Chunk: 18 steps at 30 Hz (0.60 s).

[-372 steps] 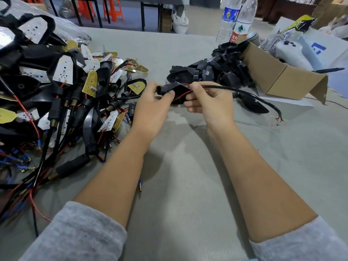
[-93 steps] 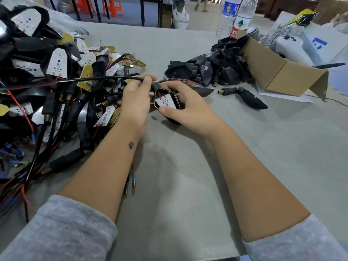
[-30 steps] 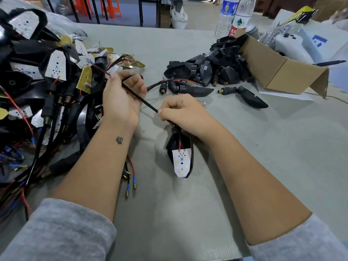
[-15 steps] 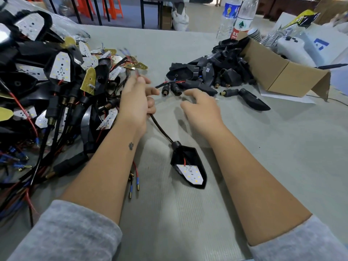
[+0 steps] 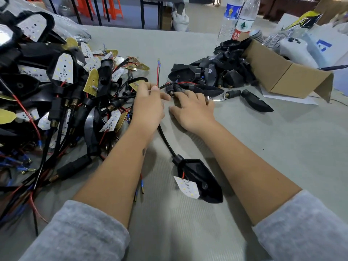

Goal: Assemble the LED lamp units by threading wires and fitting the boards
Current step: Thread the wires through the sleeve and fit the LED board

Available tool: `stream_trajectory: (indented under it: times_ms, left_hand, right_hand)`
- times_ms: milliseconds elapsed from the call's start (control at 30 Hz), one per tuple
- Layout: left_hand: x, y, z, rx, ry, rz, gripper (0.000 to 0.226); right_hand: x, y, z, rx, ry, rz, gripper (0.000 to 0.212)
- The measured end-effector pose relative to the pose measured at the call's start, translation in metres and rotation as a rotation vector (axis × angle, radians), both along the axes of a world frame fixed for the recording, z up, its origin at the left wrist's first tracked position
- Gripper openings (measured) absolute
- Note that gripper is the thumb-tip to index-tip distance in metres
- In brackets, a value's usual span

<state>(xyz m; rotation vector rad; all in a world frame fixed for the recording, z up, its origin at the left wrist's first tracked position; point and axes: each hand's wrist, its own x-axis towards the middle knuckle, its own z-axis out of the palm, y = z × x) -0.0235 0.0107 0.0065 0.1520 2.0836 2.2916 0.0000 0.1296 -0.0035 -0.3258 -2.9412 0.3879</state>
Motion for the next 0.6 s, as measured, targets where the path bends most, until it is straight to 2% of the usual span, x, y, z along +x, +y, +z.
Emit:
stream_trajectory:
  times_ms: [100,233,467,533,600]
  left_hand:
    - [-0.002,0.003,-0.003,-0.112,0.021,0.061,0.022]
    - [-0.002,0.004,-0.005,-0.178,0.032,0.055,0.017]
    - [0.003,-0.001,-0.003,-0.088,0.040,0.100,0.011]
    - [0.003,-0.002,-0.003,-0.084,0.070,0.062,0.012]
    - [0.004,-0.003,-0.002,-0.099,0.101,0.006,0.014]
  right_hand:
    - [0.005,-0.001,0.000,-0.014,0.102,0.008,0.042]
    - [0.020,-0.004,0.008,-0.064,0.310,-0.039,0.016]
    - [0.032,-0.014,0.008,-0.018,0.308,0.123,0.018]
    - [0.031,-0.013,0.008,-0.203,0.363,0.126,0.018]
    - [0.030,-0.007,0.010,-0.526,0.501,0.072,0.014]
